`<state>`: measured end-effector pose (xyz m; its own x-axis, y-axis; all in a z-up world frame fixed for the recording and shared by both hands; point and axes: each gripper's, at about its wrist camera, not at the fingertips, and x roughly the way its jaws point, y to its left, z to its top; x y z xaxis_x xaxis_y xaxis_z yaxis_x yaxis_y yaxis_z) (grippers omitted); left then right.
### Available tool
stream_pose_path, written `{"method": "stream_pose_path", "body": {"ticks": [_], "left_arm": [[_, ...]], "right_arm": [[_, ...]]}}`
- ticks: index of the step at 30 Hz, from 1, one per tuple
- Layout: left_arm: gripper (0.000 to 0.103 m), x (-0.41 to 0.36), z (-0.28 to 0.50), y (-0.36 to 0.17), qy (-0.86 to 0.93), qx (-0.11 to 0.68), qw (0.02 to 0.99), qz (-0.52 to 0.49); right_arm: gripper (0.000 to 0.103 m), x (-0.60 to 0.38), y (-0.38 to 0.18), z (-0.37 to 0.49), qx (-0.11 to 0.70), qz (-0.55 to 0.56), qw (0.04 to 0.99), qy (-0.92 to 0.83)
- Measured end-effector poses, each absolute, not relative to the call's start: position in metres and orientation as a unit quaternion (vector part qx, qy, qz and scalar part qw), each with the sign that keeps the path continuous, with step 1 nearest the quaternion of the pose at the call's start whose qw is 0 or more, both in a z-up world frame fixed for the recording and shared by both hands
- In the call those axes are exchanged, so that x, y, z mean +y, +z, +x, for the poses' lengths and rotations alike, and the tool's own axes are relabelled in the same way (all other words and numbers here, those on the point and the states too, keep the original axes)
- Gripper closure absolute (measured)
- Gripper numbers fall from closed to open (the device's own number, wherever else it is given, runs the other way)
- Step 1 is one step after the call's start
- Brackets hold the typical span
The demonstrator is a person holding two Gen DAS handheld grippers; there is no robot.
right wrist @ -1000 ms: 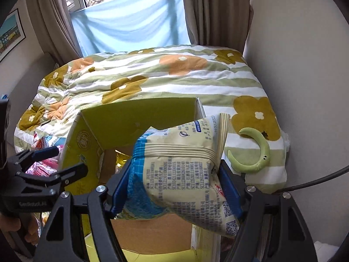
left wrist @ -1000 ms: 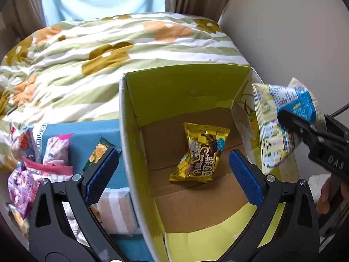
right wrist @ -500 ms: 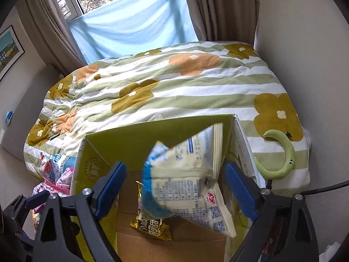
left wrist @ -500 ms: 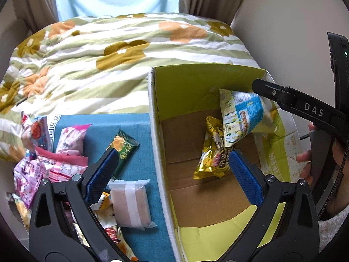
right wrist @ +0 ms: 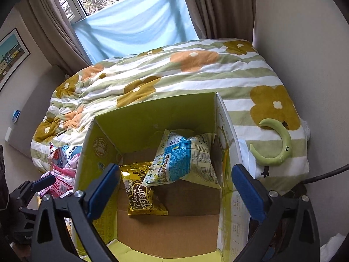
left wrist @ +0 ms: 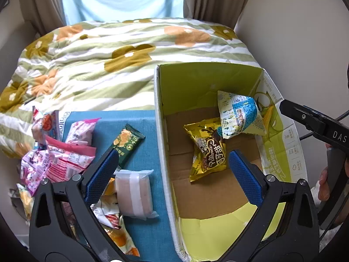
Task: Organize snacks
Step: 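Move both tools back over the snack tray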
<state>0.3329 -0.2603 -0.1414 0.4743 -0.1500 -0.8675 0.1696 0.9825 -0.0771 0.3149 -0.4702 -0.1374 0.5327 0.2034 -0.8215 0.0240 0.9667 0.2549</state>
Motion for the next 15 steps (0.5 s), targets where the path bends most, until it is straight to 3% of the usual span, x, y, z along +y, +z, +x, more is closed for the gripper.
{"method": "stream_pose_path", "body": {"ticks": [15], "left_arm": [[0.003, -0.196, 0.259, -0.078, -0.069, 0.452, 0.889, -0.003]], "right_arm": [[0.001, -0.453, -0.086, 0.265, 0.423, 0.122, 0.894, 0.077]]}}
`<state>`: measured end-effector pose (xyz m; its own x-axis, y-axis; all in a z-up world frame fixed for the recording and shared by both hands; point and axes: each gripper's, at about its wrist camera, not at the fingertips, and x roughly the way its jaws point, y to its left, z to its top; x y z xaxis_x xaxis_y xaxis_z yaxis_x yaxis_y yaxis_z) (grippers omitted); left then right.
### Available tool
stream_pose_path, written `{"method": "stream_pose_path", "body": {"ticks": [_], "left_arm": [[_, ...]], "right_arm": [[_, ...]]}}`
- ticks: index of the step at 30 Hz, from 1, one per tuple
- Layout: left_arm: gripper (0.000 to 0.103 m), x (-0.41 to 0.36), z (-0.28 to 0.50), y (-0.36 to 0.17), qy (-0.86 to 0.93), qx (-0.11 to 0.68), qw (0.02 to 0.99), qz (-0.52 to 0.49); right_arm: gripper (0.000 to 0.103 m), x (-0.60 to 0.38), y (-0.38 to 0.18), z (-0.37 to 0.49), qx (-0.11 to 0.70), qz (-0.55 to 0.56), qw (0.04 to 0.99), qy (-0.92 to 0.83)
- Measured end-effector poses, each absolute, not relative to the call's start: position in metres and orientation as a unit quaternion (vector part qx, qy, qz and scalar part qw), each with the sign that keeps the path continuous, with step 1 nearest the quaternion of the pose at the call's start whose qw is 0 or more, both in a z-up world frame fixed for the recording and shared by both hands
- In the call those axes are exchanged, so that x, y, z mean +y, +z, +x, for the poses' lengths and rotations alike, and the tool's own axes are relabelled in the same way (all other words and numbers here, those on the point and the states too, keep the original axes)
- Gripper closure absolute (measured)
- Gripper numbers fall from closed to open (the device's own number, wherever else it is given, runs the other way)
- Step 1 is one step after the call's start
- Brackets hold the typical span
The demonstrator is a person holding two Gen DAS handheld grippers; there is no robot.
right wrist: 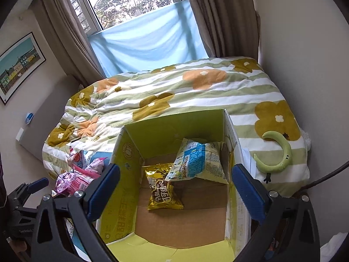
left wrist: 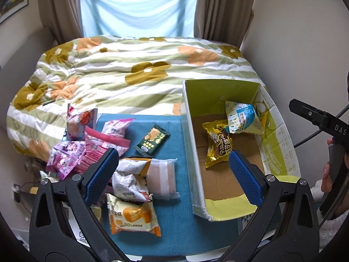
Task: Organize snacks
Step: 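Move both tools back over the snack tray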
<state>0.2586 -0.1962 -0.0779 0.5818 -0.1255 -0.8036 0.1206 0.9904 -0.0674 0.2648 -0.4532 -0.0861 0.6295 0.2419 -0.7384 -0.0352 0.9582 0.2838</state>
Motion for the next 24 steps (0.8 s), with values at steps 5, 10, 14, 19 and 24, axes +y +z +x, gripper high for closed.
{"method": "stream_pose_path", "body": {"ticks": [5, 10, 14, 19, 24], "left_arm": [[0.003, -0.151, 0.234, -0.063, -0.068, 0.428, 0.901, -0.002], [0.003, -0.097, 0.209, -0.062, -0.066, 0.424, 0.903, 0.006], [0.003, -0.059, 0.195, -0.07, -0.073, 0.431, 0.899, 0.004], [0.003, -0.023, 0.185, -0.086, -0.088, 0.441, 0.893, 0.009], [0.003, -0.002, 0.184, -0.107, -0.104, 0.459, 0.882, 0.019]], "right_arm": [[0.001, -0.42, -0.066, 0.237, 0.403, 0.113, 0.905, 0.073], [0.001, -0.376, -0.059, 0.207, 0.394, 0.133, 0.907, 0.072], [0.001, -0.335, -0.062, 0.183, 0.394, 0.137, 0.906, 0.068], [0.001, -0.289, -0.069, 0.157, 0.398, 0.128, 0.906, 0.058], [0.001, -0.25, -0.086, 0.137, 0.41, 0.138, 0.899, 0.067]]}}
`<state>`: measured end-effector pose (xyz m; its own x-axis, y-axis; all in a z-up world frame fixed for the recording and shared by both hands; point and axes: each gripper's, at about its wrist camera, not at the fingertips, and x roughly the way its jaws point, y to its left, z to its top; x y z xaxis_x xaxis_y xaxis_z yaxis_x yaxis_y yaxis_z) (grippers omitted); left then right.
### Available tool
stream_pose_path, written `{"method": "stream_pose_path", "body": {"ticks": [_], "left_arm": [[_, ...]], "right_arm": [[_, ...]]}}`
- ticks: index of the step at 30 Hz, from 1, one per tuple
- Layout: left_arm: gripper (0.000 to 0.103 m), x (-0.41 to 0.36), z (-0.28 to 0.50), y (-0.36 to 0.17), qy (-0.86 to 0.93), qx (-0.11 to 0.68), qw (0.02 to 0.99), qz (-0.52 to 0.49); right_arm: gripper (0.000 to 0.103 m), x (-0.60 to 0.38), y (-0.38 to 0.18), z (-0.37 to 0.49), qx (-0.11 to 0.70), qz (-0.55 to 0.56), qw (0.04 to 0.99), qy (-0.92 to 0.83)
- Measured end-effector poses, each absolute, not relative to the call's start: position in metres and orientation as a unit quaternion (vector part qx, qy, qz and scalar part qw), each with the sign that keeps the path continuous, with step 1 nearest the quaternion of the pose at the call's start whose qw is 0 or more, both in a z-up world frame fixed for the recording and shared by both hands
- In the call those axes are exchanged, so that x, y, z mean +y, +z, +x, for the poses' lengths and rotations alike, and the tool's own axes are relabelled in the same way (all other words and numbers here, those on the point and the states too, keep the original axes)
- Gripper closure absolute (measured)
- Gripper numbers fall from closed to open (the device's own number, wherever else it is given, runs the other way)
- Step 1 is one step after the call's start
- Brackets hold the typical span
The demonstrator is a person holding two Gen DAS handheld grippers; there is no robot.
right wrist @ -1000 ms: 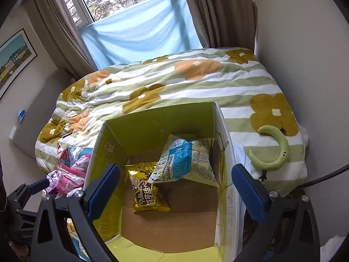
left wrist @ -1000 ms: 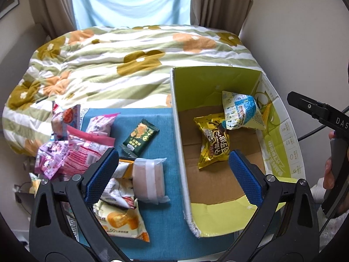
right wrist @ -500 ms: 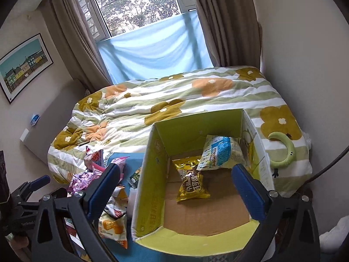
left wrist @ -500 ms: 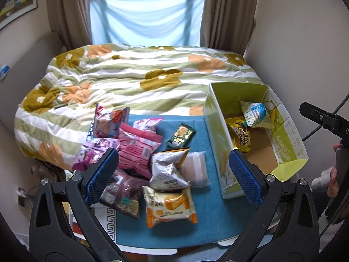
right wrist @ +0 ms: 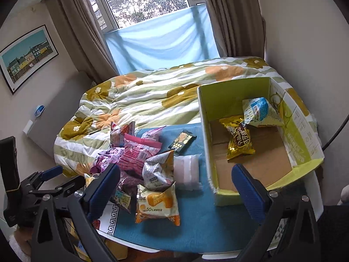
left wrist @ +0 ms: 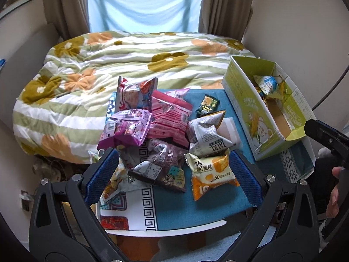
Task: Organize snacks
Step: 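Move both tools back over the snack tray, then grasp the purple-brown bag with the left tool while the right tool grasps the orange egg-cake bag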
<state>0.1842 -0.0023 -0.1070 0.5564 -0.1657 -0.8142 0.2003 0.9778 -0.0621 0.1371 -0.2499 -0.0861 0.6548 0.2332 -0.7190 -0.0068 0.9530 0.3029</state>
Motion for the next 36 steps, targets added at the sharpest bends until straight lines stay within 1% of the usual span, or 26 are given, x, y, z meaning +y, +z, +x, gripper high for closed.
{"method": "stream_pose_path", "body": {"ticks": [5, 11, 12, 14, 16, 18, 20, 23, 28, 31, 34, 36], "left_arm": [[0.003, 0.004, 0.19, -0.134, -0.126, 0.481, 0.867, 0.035], [0.003, 0.0, 0.207, -0.175, -0.149, 0.5, 0.851, 0.06], [0.004, -0.002, 0.211, -0.183, -0.151, 0.505, 0.848, 0.064], [0.012, -0.006, 0.22, -0.199, -0.154, 0.516, 0.839, 0.07], [0.015, -0.009, 0.226, -0.214, -0.156, 0.528, 0.831, 0.076], [0.016, -0.011, 0.231, -0.226, -0.157, 0.535, 0.826, 0.084], [0.019, -0.012, 0.234, -0.237, -0.154, 0.537, 0.824, 0.091], [0.019, -0.013, 0.237, -0.248, -0.141, 0.534, 0.827, 0.107], [0.02, -0.015, 0.247, -0.261, -0.134, 0.542, 0.823, 0.104], [0.027, -0.015, 0.251, -0.266, -0.142, 0.554, 0.815, 0.092], [0.028, -0.022, 0.251, -0.268, -0.14, 0.554, 0.812, 0.116], [0.034, -0.025, 0.25, -0.268, -0.142, 0.557, 0.81, 0.117]], "right_arm": [[0.001, -0.212, -0.114, 0.125, 0.44, 0.142, 0.884, 0.074], [0.001, -0.191, -0.165, 0.127, 0.469, 0.159, 0.865, 0.081], [0.001, -0.188, -0.175, 0.128, 0.473, 0.161, 0.862, 0.082], [0.001, -0.185, -0.194, 0.133, 0.484, 0.162, 0.856, 0.081], [0.001, -0.181, -0.212, 0.139, 0.496, 0.165, 0.848, 0.085], [0.001, -0.179, -0.227, 0.144, 0.508, 0.166, 0.841, 0.087], [0.001, -0.177, -0.236, 0.149, 0.512, 0.163, 0.838, 0.09], [0.001, -0.174, -0.247, 0.156, 0.516, 0.16, 0.835, 0.099], [0.001, -0.167, -0.265, 0.163, 0.53, 0.157, 0.826, 0.108], [0.001, -0.165, -0.273, 0.165, 0.534, 0.151, 0.824, 0.112], [0.001, -0.166, -0.276, 0.166, 0.533, 0.154, 0.823, 0.12], [0.001, -0.166, -0.28, 0.168, 0.537, 0.152, 0.82, 0.126]]}}
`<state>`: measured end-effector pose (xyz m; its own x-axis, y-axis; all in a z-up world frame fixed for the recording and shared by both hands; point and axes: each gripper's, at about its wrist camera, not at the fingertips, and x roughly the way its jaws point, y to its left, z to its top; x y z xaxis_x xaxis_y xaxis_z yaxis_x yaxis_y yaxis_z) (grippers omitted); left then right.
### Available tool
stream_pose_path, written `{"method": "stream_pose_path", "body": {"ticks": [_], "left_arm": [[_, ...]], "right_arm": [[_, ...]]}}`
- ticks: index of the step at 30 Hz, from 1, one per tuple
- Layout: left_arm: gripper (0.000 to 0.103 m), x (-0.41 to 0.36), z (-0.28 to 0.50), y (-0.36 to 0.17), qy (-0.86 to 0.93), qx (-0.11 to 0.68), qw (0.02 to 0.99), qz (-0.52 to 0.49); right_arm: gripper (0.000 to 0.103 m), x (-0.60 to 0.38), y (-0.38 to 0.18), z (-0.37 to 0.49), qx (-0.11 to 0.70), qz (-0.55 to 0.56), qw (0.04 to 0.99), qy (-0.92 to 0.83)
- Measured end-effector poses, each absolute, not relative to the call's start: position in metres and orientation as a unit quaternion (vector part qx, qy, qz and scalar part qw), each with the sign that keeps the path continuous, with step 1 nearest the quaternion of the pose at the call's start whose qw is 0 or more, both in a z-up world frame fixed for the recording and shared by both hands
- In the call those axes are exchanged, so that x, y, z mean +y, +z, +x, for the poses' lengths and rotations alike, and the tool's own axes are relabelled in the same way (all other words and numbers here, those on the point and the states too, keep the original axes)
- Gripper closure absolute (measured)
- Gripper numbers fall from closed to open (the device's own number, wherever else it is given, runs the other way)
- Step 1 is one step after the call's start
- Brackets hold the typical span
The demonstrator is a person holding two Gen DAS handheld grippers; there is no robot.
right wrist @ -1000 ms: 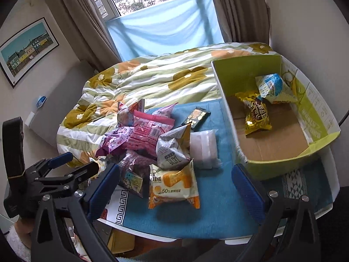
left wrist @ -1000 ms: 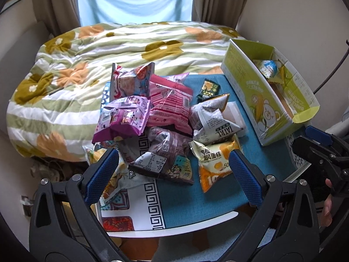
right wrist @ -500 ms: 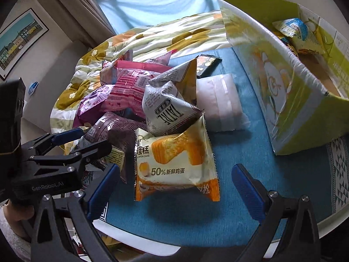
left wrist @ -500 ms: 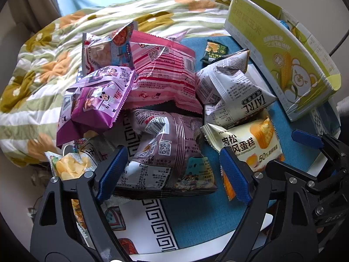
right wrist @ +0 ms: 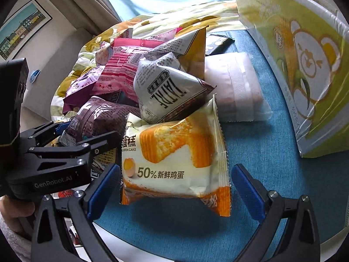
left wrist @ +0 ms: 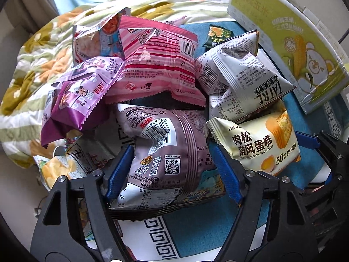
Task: Organize snacks
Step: 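Grasp the purple-brown bag with the left tool while the right tool grasps the orange egg-cake bag, then carry both bags into the cardboard box and open both tools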
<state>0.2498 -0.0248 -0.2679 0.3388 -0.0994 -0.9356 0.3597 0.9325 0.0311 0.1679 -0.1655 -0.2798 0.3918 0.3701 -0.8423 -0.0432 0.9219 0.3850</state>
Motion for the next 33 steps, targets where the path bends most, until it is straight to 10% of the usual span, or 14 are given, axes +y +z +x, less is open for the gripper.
{"method": "stream_pose_path", "body": {"ticks": [23, 27, 33], "left_arm": [[0.045, -0.017, 0.222, -0.26, -0.127, 0.561, 0.809, 0.122], [0.045, -0.015, 0.22, -0.256, -0.128, 0.559, 0.81, 0.12], [0.045, -0.011, 0.214, -0.243, -0.136, 0.553, 0.814, 0.114]], "right_arm": [[0.001, -0.17, -0.291, 0.179, 0.535, 0.178, 0.81, 0.158], [0.025, -0.166, -0.286, 0.177, 0.533, 0.159, 0.814, 0.167], [0.03, -0.168, -0.276, 0.168, 0.533, 0.159, 0.818, 0.146]]}}
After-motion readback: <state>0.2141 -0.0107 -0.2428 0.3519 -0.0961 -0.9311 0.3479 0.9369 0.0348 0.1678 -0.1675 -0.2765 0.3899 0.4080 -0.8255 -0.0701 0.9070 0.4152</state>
